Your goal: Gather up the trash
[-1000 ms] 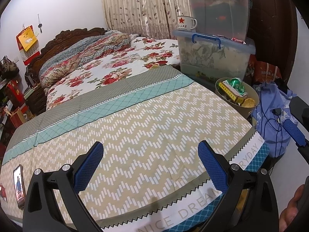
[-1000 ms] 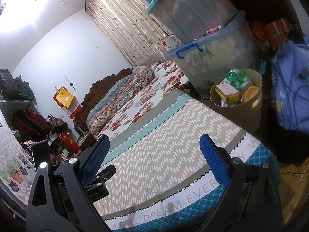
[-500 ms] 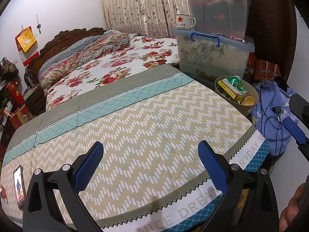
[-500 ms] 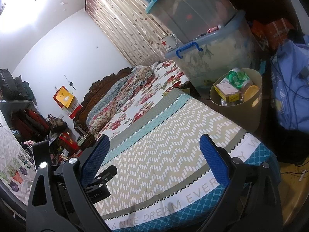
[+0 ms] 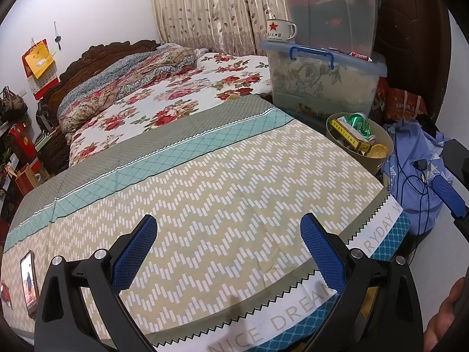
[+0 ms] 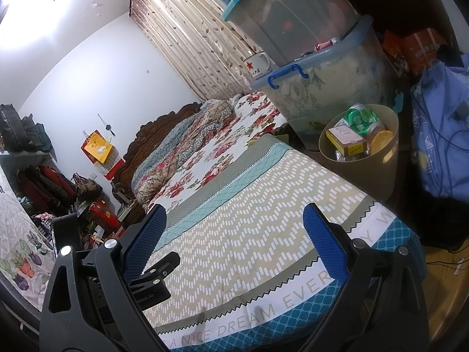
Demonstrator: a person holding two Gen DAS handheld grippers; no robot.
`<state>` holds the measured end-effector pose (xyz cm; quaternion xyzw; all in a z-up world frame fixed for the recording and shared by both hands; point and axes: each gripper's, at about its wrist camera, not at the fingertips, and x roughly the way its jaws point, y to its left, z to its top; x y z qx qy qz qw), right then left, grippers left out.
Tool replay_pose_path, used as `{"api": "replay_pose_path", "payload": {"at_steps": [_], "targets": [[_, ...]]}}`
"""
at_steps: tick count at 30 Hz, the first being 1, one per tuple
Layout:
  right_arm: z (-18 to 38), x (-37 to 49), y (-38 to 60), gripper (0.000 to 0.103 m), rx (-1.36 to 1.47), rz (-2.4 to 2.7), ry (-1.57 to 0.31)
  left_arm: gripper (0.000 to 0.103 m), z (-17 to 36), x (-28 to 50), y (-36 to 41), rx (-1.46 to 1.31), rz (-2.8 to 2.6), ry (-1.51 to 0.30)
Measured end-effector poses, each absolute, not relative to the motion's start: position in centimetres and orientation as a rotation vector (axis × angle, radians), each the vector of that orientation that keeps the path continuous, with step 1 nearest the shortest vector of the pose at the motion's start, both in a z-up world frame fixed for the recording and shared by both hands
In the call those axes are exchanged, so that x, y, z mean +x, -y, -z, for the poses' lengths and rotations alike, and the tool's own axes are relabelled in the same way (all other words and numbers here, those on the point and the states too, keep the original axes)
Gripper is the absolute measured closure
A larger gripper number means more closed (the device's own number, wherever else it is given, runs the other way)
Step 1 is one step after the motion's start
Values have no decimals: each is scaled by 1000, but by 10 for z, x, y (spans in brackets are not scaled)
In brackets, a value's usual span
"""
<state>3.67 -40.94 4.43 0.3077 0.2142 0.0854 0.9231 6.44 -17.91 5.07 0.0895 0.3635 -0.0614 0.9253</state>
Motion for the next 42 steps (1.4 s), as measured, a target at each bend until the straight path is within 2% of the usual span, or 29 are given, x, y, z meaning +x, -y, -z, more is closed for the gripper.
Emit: {"api": "replay_pose_path", "payload": {"at_steps": [42], "targets": [[-48, 37, 414, 10, 619, -165, -422, 9, -49, 65, 174, 196, 133, -753]]}}
